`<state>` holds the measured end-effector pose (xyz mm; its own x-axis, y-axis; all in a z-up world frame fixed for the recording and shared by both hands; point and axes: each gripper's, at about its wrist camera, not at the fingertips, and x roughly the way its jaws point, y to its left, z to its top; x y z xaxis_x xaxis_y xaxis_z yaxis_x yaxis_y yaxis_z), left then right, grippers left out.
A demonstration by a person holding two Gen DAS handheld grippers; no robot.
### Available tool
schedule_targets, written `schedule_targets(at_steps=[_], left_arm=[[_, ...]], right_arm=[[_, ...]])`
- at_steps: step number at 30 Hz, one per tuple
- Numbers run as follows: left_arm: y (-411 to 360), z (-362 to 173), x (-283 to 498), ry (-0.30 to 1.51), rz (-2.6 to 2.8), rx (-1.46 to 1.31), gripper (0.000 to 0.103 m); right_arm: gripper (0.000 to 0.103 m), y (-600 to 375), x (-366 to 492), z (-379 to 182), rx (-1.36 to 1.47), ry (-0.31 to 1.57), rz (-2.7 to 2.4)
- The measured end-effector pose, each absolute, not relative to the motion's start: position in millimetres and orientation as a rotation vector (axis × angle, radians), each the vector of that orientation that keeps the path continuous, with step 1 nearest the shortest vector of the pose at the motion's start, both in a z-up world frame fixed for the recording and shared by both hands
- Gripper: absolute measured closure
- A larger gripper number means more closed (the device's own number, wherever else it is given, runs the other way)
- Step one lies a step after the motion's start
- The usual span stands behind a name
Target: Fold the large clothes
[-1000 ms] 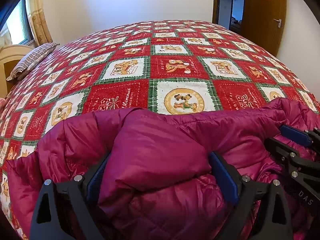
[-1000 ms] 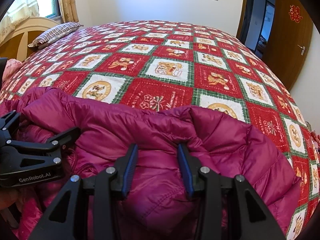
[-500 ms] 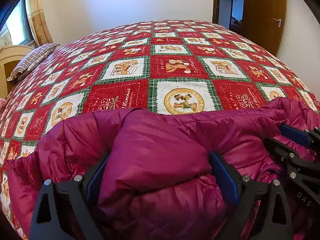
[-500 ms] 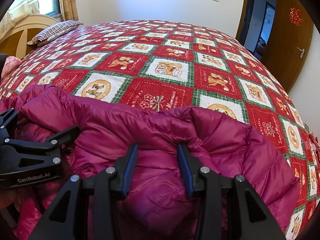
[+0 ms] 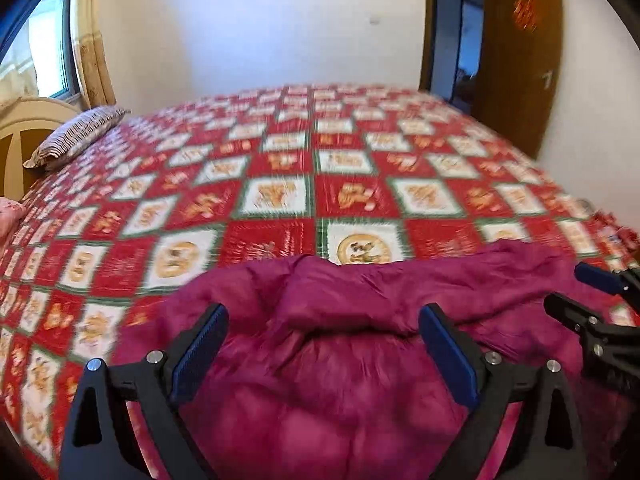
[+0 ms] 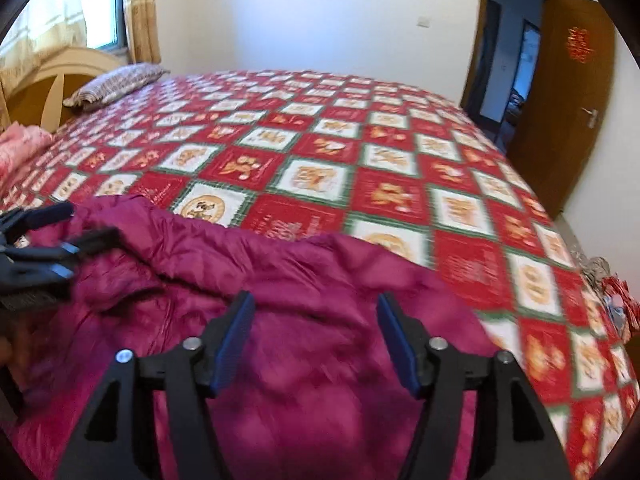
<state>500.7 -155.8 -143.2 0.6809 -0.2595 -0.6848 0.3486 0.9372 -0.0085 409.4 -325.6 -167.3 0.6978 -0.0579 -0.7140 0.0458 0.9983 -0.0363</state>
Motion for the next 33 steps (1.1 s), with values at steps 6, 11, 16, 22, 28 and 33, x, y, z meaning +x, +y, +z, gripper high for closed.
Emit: schedule_targets(at_steps=[6, 11, 16, 22, 28, 33], left_arm=[[-102, -127, 389, 0.725, -0.368, 0.199, 0.007], [-43, -146, 304, 0.768, -0.368, 0.169, 0.007], [4, -166, 237, 0.806, -0.344, 0.153, 0.007], [41, -191, 188, 0.867, -0.319, 0.101, 0.007], [51, -207, 158, 0.927, -0.338, 0.049, 0.007], [47, -211, 145, 0.918, -0.373, 0.047, 0.007]], right_arm=[[0.027, -341, 310, -173, 0.059, 0.902, -0.061], [0.021, -340, 230, -186, 0.108, 0.934, -0.049], [0.021, -342, 164, -197, 0.150, 0.953, -0.089], [0.020, -333, 104, -207, 0.161, 0.956, -0.122], [0.020, -331, 48, -209, 0.157, 0.956, -0.143], [0.020, -330, 22, -213, 0.178, 0.952, -0.148]])
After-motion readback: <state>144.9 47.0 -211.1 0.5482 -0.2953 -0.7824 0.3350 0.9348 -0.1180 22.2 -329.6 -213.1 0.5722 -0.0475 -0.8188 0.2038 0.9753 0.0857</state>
